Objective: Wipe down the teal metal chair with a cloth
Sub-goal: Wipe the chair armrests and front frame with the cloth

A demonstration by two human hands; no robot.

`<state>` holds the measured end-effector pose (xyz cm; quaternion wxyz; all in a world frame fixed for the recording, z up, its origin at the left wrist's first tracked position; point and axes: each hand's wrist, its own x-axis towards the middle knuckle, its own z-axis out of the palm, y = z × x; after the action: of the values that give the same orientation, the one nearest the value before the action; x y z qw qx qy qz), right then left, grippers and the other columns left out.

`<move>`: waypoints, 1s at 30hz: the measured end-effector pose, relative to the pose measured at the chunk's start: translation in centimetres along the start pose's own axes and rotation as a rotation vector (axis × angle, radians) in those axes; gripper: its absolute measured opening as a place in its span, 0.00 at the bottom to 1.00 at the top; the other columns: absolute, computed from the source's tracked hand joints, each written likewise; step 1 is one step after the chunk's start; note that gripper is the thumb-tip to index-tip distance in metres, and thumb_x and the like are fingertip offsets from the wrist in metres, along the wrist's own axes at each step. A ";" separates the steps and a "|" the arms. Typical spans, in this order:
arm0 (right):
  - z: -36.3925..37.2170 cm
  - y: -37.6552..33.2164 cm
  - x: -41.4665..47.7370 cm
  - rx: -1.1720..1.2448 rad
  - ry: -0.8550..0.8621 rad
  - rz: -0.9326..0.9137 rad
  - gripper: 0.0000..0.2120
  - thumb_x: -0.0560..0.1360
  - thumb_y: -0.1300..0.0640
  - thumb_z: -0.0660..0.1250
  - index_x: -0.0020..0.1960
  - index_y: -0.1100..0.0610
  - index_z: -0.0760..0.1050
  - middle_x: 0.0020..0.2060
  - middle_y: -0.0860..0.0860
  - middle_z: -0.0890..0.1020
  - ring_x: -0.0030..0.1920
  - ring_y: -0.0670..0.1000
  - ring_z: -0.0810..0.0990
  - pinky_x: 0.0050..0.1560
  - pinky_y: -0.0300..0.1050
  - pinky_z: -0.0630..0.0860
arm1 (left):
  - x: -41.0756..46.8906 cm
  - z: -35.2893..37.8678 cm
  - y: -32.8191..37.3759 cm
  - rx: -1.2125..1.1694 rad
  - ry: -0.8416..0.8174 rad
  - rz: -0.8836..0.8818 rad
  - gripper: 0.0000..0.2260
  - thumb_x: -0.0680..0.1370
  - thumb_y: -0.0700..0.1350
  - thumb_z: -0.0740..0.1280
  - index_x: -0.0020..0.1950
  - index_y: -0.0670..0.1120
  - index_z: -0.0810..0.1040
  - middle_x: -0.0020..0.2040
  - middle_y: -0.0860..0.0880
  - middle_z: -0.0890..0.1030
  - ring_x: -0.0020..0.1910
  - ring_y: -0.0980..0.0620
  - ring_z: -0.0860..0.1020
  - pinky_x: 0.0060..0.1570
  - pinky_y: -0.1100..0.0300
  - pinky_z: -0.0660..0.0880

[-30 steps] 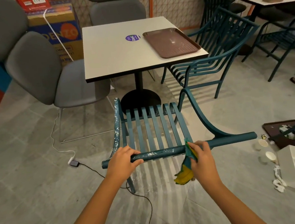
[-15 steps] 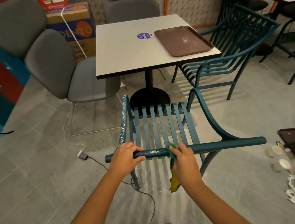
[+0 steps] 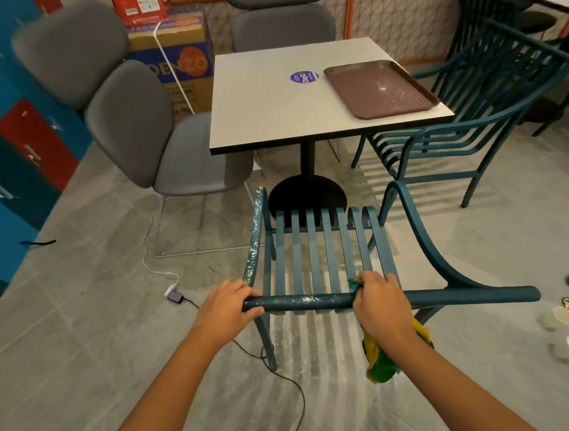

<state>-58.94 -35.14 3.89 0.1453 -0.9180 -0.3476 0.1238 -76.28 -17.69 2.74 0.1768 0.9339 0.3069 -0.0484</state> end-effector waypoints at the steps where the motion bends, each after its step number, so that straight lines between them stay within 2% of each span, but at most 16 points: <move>1: 0.1 -0.2 -0.1 -0.036 0.004 -0.012 0.13 0.78 0.58 0.54 0.62 0.59 0.69 0.55 0.54 0.77 0.56 0.53 0.70 0.58 0.46 0.69 | 0.0 0.1 0.1 0.005 0.016 0.001 0.15 0.77 0.54 0.62 0.62 0.53 0.72 0.57 0.54 0.74 0.57 0.55 0.69 0.58 0.61 0.65; 5: 0.6 -1.8 -0.1 -0.055 -0.009 -0.053 0.13 0.78 0.59 0.53 0.61 0.59 0.70 0.56 0.54 0.77 0.56 0.53 0.70 0.59 0.45 0.66 | 0.0 0.3 0.1 -0.013 0.051 0.001 0.15 0.77 0.54 0.62 0.62 0.53 0.73 0.57 0.55 0.75 0.57 0.55 0.69 0.58 0.62 0.64; 12: 2.5 -4.2 -0.5 0.062 0.014 -0.179 0.14 0.77 0.63 0.56 0.62 0.60 0.71 0.56 0.54 0.78 0.55 0.54 0.70 0.55 0.45 0.68 | -0.2 0.3 0.2 -0.012 0.063 -0.006 0.15 0.77 0.55 0.62 0.62 0.53 0.72 0.57 0.55 0.75 0.57 0.55 0.69 0.58 0.63 0.64; 16: 2.0 -2.9 -1.2 0.204 0.065 -0.165 0.15 0.77 0.66 0.57 0.62 0.59 0.71 0.54 0.54 0.78 0.56 0.53 0.70 0.55 0.45 0.70 | -0.1 0.3 0.1 -0.024 0.061 -0.015 0.15 0.76 0.55 0.62 0.62 0.54 0.73 0.56 0.55 0.75 0.57 0.56 0.69 0.57 0.64 0.64; 20: 1.3 -0.7 -1.4 0.193 0.125 -0.096 0.13 0.77 0.64 0.58 0.61 0.60 0.72 0.53 0.55 0.77 0.54 0.53 0.70 0.55 0.47 0.71 | -0.2 0.4 0.0 -0.039 0.067 -0.021 0.15 0.76 0.55 0.63 0.61 0.53 0.73 0.55 0.55 0.75 0.56 0.56 0.69 0.57 0.63 0.65; 23: 1.7 0.4 -1.6 0.134 0.098 -0.068 0.14 0.77 0.64 0.61 0.62 0.61 0.71 0.53 0.56 0.75 0.53 0.55 0.69 0.54 0.48 0.71 | -0.2 0.5 0.0 -0.055 0.071 -0.029 0.15 0.76 0.55 0.63 0.61 0.53 0.74 0.55 0.55 0.75 0.56 0.56 0.69 0.57 0.63 0.64; 27: 2.4 -0.4 -2.1 0.193 0.066 -0.072 0.18 0.75 0.67 0.62 0.64 0.61 0.70 0.53 0.56 0.74 0.54 0.55 0.70 0.57 0.47 0.70 | -0.3 0.6 0.0 -0.066 0.072 -0.045 0.15 0.76 0.55 0.63 0.61 0.54 0.74 0.55 0.55 0.75 0.57 0.56 0.69 0.57 0.62 0.65; 30: 3.0 -2.1 -2.3 0.195 0.065 -0.139 0.19 0.73 0.70 0.63 0.64 0.63 0.70 0.53 0.57 0.75 0.54 0.57 0.71 0.59 0.50 0.72 | -0.3 0.5 0.1 -0.068 0.073 -0.053 0.15 0.76 0.54 0.64 0.61 0.54 0.74 0.55 0.55 0.75 0.56 0.56 0.69 0.56 0.63 0.65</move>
<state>-62.82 -34.65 2.17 0.2532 -0.8767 -0.3918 0.1170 -76.46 -18.12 2.32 0.1959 0.9201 0.3390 -0.0086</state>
